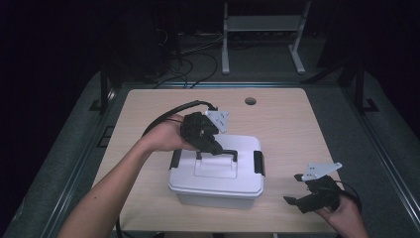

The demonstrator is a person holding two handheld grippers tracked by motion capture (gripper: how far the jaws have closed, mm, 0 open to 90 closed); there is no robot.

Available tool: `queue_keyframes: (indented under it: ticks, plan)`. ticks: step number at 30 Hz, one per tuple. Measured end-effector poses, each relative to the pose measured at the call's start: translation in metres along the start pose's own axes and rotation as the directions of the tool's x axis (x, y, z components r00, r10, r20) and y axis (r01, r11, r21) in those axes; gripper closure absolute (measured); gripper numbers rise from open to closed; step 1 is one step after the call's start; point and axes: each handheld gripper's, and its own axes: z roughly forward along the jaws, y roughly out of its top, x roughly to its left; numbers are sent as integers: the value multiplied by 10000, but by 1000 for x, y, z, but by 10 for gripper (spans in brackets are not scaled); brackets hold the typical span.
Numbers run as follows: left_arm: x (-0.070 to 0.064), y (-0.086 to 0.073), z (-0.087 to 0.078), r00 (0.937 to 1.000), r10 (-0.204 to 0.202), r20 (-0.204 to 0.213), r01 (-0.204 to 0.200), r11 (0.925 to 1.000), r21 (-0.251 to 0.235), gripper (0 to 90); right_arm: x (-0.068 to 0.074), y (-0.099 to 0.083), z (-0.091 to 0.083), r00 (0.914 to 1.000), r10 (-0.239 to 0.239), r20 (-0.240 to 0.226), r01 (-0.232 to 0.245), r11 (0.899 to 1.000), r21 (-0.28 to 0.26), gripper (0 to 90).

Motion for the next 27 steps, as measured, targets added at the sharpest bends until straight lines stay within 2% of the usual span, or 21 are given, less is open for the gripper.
queue_keyframes:
  ticks: [6, 7, 10, 13, 17, 23, 27]
  plan:
    - [0, -3, 1, 10000, -87, 9, 87, 9999, -61, 846, 0, 0, 1, 10000, 0, -17, 0, 10000, 18, 163]
    - [1, -3, 1, 9998, -140, 139, 141, 9999, -80, 840, 0, 0, 1, 10000, -2, -10, 2, 10000, 14, 162]
    - [-1, -5, -5, 9998, -98, 153, 105, 9989, -459, 735, 0, 0, 1, 10000, 23, -27, -23, 10000, -2, 162]
    - [-4, -7, -12, 9997, -73, 234, 89, 9977, -678, 675, -1, 0, 2, 10000, 72, -53, -72, 10000, -19, 162]
    - [-8, -11, -19, 9999, 6, 135, 4, 9971, -764, 589, -2, 0, 3, 9999, 103, -46, -103, 9999, 11, 162]
    - [-11, -21, -28, 9998, -179, 23, 181, 9975, -677, 529, -1, 0, 2, 9998, 172, 32, -171, 9998, -47, 162]
    - [-12, -27, -35, 9995, -277, -156, 264, 9964, -808, 518, -1, 0, 2, 9998, 212, 56, -212, 9998, -46, 162]
